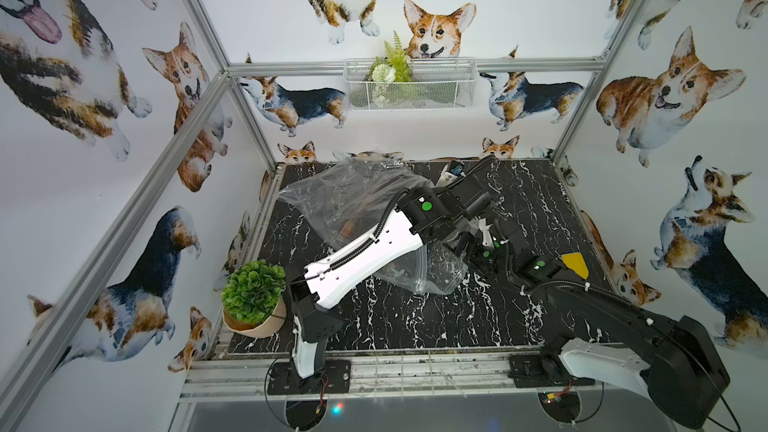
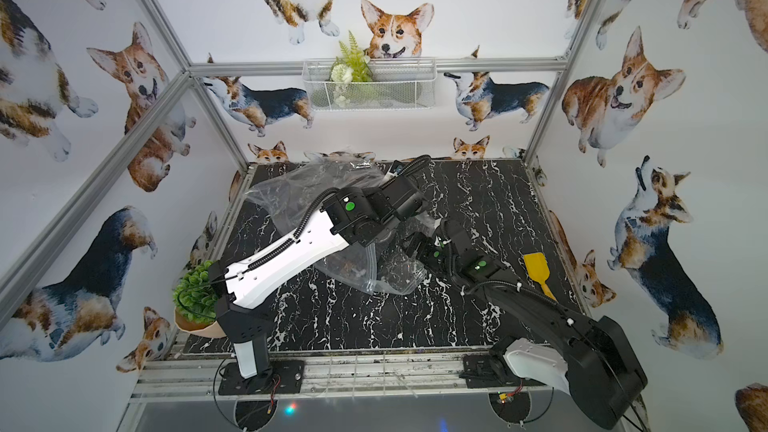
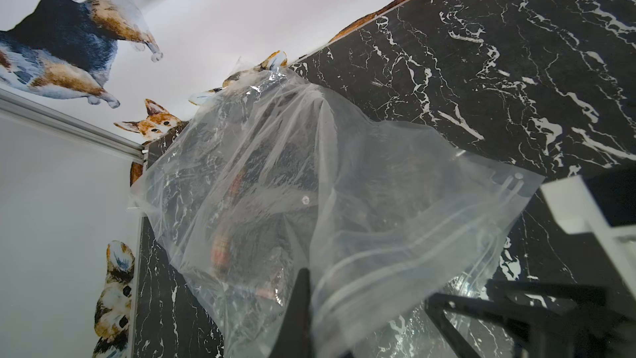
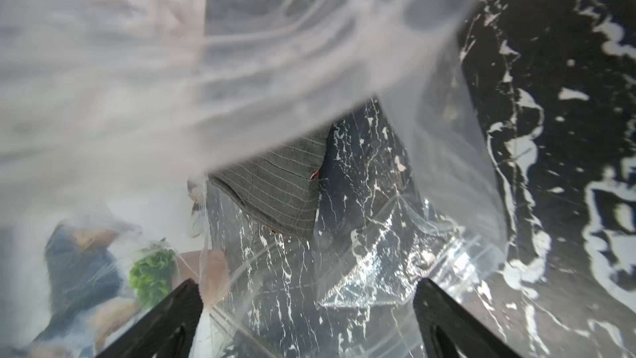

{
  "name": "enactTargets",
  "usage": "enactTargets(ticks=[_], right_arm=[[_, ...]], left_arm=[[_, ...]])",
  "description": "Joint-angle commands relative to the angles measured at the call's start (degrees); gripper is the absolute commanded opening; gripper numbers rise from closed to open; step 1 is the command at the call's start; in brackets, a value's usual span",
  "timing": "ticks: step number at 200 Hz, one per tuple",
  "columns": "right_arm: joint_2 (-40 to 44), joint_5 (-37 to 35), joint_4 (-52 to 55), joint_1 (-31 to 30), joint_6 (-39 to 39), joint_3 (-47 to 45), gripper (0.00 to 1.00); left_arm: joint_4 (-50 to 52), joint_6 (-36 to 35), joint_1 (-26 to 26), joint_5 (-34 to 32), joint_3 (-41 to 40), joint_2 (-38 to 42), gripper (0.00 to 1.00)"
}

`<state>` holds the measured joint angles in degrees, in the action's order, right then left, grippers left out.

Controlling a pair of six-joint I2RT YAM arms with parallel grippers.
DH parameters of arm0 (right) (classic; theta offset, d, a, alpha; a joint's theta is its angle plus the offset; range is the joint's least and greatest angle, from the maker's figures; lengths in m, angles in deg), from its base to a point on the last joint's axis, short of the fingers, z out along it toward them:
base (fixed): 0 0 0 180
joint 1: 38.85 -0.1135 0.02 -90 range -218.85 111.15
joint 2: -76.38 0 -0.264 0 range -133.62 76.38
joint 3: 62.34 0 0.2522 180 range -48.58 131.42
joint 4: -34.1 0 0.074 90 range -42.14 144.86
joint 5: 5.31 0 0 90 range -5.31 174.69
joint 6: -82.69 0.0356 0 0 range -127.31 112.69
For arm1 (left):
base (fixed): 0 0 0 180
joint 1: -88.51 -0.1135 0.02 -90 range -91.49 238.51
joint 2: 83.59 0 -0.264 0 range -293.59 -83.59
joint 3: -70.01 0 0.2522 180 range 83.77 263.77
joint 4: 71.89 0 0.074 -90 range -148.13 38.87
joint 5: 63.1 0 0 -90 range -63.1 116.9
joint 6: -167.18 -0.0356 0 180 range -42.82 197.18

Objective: Take the shirt out of the vacuum bag
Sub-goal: Take out the shirt from the vacuum bag.

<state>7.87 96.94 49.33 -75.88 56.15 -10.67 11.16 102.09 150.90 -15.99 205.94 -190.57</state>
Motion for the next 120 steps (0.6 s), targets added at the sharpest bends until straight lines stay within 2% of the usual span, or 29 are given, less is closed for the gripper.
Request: enactTargets(ticks=[1, 32, 120], right_arm=[[-4.4, 0.1, -10.2, -1.1, 2.9, 0.6, 1.00], [-9.3, -5.2, -11.4, -5.1, 1.3, 3.5, 1.00], [-26.0, -4.1, -24.8, -5.1, 5.0, 5.2, 1.00]], left_arm=[[-0.8, 1.9, -0.1, 0.9, -0.7, 0.5, 0.00], [-1.2, 2.0, 0.0, 2.3, -0.9, 0.1, 0.00], [-2.0, 2.9, 0.1, 3.6, -6.1, 3.3, 0.00]])
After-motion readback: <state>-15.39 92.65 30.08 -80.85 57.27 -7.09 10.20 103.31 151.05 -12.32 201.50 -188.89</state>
